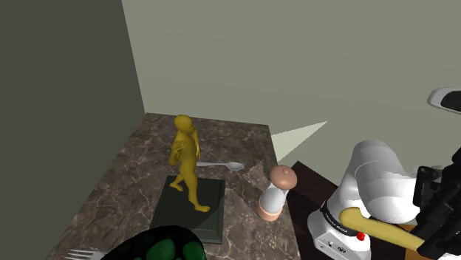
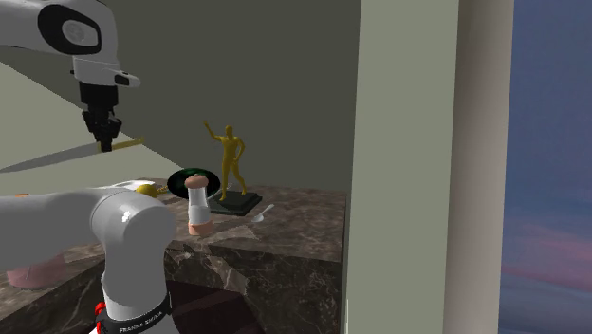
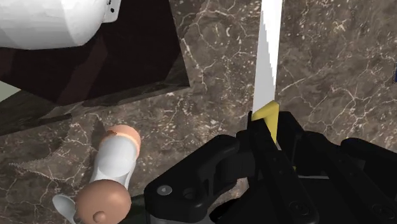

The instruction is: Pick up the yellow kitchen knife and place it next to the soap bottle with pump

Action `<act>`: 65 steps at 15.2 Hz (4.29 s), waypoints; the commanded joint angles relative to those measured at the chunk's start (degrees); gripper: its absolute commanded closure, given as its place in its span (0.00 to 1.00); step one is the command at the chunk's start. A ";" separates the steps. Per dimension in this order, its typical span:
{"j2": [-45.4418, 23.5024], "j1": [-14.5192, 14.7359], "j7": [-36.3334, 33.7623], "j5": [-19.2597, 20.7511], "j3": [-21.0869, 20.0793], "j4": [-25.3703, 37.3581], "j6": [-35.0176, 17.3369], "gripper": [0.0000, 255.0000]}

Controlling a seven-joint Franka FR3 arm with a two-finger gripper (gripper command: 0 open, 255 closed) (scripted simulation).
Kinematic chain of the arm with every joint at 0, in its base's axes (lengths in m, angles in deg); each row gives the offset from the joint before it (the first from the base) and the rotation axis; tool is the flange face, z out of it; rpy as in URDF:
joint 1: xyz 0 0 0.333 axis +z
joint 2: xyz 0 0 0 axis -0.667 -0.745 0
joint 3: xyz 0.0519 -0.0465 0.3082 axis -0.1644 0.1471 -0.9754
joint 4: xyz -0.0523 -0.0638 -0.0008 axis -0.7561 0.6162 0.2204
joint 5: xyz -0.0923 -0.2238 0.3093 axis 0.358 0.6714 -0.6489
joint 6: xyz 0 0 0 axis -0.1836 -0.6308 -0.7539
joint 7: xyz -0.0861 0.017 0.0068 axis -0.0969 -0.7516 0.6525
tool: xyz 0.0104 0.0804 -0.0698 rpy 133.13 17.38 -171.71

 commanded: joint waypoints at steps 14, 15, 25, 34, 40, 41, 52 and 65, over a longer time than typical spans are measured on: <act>6.50 2.45 -22.43 -19.31 -12.33 12.34 6.05 1.00; 7.13 2.69 -22.33 -19.62 -12.66 11.50 5.79 1.00; 13.22 5.25 -21.70 -23.34 -16.55 3.52 3.40 1.00; 18.39 7.96 -21.66 -27.57 -21.02 -2.93 1.49 1.00; 21.65 10.03 -21.93 -30.91 -24.60 -6.84 0.29 1.00; 22.17 10.40 -22.00 -31.51 -25.25 -7.47 0.10 1.00; 24.10 17.15 -23.88 -37.38 -34.16 -13.85 -5.54 1.00; 24.10 23.81 -25.80 -45.10 -45.03 -18.95 -12.01 1.00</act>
